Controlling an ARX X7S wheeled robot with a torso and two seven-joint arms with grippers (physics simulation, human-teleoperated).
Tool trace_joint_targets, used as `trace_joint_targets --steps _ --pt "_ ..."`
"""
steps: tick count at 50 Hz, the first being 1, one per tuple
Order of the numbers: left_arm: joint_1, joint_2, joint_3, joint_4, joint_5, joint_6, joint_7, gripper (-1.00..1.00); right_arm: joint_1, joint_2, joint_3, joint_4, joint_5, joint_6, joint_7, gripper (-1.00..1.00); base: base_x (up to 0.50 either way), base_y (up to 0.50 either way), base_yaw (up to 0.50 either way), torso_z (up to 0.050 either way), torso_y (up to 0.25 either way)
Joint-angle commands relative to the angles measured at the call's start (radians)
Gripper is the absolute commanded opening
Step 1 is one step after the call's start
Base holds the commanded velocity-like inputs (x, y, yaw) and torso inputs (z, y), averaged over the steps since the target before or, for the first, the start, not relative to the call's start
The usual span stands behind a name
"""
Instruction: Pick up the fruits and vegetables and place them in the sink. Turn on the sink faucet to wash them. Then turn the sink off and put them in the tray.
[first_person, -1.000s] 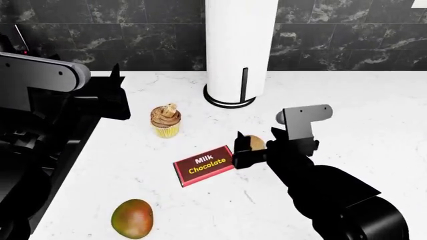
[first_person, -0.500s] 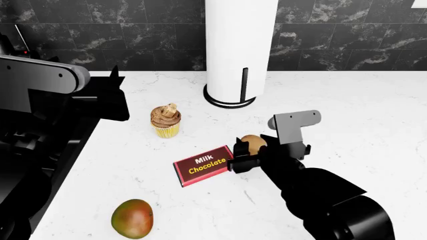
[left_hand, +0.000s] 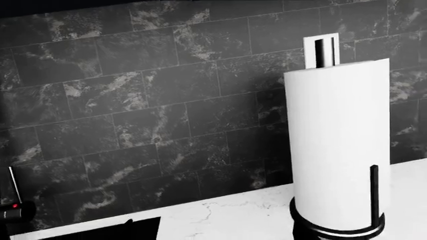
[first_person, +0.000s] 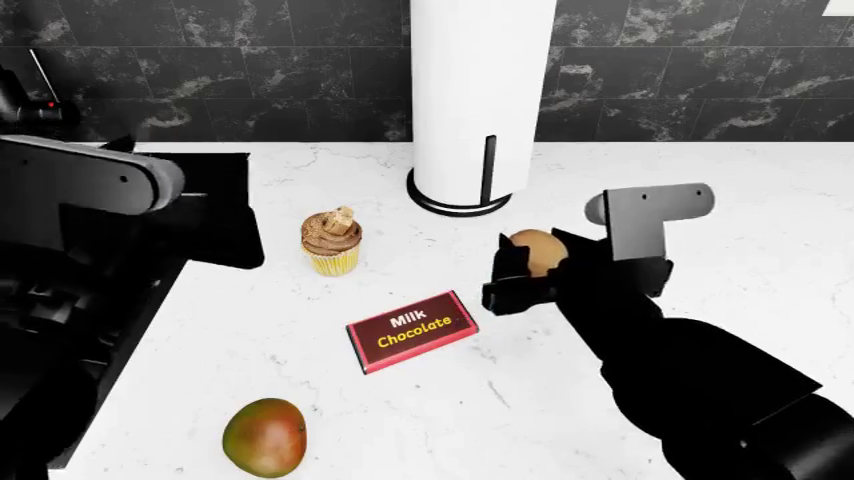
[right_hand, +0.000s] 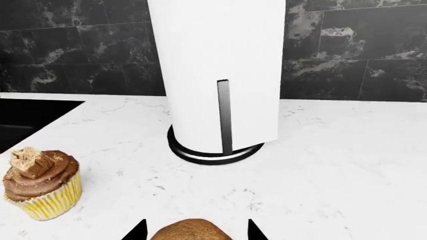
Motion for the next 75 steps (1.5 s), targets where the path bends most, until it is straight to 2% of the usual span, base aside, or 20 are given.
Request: trace_joint_targets --steps 1,8,18,24,36,47,55,63,75 --pt "0.054 -0.022 -0.133 0.105 -0.167 -0.157 0.087 1.00 0.038 0.010 0.143 -0.201 0.087 0.159 0.058 -1.00 0.00 0.00 0.00 0.000 0.000" --pt "0.112 -0.103 -0.312 0.156 -0.364 -0.283 0.233 1.00 0.020 0.008 0.157 -0.221 0.111 0.168 0.061 -1.00 0.00 0.00 0.00 0.000 0.000" --pt "0.257 -0.250 -0.444 0.136 -0.521 -0.266 0.410 1.00 0.011 0.013 0.142 -0.212 0.118 0.154 0.068 -1.00 0.00 0.00 0.00 0.000 0.000" --pt "0.378 -0.303 -0.492 0.162 -0.537 -0.196 0.515 1.00 0.002 0.017 0.123 -0.195 0.111 0.127 0.069 -1.00 0.00 0.00 0.00 0.000 0.000" --pt "0.562 -0.315 -0.543 0.208 -0.507 -0.087 0.629 1.00 -0.006 0.019 0.106 -0.188 0.119 0.102 0.067 -1.00 0.00 0.00 0.00 0.000 0.000" --pt "0.653 -0.310 -0.450 0.181 -0.389 0.016 0.660 1.00 -0.009 0.020 0.105 -0.189 0.134 0.099 0.074 -1.00 0.00 0.00 0.00 0.000 0.000" --pt "0.641 -0.309 -0.295 0.124 -0.304 0.069 0.654 1.00 -0.017 0.025 0.103 -0.176 0.135 0.080 0.073 -1.00 0.00 0.00 0.00 0.000 0.000" --pt "0.604 -0.312 -0.193 0.074 -0.263 0.093 0.649 1.00 -0.027 0.031 0.104 -0.168 0.139 0.066 0.072 -1.00 0.00 0.00 0.00 0.000 0.000" --pt "0.595 -0.312 -0.105 0.012 -0.209 0.139 0.656 1.00 -0.033 0.038 0.112 -0.167 0.149 0.058 0.078 -1.00 0.00 0.00 0.00 0.000 0.000"
